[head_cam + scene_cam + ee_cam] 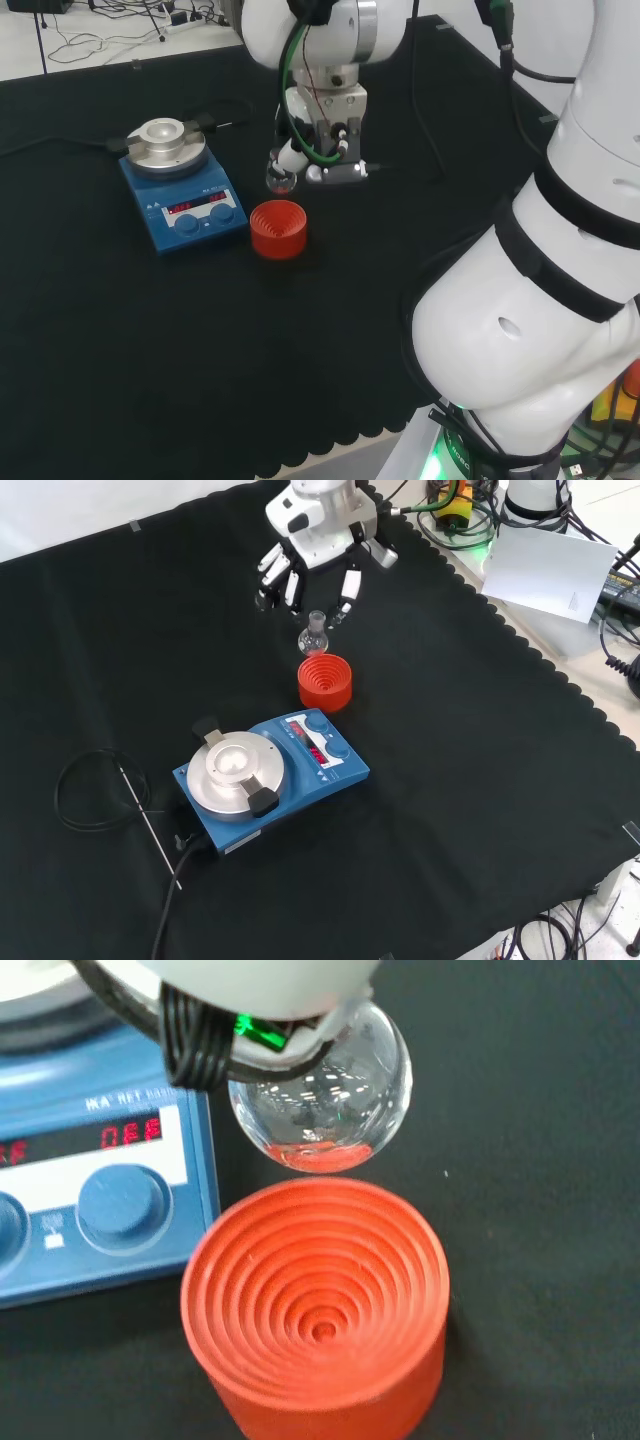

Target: Place the round-bottom flask on the heater.

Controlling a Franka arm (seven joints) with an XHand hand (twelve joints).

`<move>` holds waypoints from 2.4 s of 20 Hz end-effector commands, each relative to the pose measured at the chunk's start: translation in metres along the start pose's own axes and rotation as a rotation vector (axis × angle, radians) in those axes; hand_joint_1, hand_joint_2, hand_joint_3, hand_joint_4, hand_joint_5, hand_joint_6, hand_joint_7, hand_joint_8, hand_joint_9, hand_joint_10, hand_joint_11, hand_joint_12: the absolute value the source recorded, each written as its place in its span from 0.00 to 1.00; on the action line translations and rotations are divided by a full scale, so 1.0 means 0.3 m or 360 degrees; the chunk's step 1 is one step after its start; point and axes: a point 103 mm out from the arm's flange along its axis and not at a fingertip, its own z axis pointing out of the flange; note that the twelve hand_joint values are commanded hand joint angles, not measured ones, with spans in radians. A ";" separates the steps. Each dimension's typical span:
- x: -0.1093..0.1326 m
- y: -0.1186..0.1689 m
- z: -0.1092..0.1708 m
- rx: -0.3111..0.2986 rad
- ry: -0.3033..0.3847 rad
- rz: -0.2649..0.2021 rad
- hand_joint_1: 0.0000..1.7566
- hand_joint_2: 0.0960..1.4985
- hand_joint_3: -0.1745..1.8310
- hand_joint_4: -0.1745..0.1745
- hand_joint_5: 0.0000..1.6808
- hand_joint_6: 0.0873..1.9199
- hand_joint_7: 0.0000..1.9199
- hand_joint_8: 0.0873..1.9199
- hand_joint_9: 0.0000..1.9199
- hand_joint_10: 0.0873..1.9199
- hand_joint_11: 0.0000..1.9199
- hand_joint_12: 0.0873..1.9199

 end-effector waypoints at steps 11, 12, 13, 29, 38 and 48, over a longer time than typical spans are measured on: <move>0.251 0.226 -0.217 -0.0031 -0.0041 -0.0124 0.63 0.39 0.47 0.87 0.71 0.43 0.18 0.31 0.34 0.26 0.21 0.67; 0.270 0.248 -0.222 -0.0027 -0.0046 -0.0140 0.64 0.39 0.47 0.87 0.71 0.43 0.18 0.31 0.34 0.26 0.21 0.67; 0.294 0.269 -0.224 -0.0024 -0.0050 -0.0156 0.64 0.39 0.47 0.87 0.71 0.43 0.18 0.31 0.34 0.26 0.21 0.67; 0.535 0.488 -0.207 0.0005 -0.0136 -0.0320 0.64 0.39 0.47 0.84 0.71 0.43 0.18 0.31 0.34 0.26 0.21 0.67; 0.577 0.560 -0.173 0.0000 -0.0160 -0.0349 0.64 0.39 0.48 0.83 0.70 0.44 0.18 0.31 0.34 0.26 0.21 0.67; 0.561 0.608 -0.156 0.0002 -0.0151 -0.0317 0.64 0.39 0.48 0.82 0.70 0.44 0.18 0.31 0.34 0.27 0.22 0.67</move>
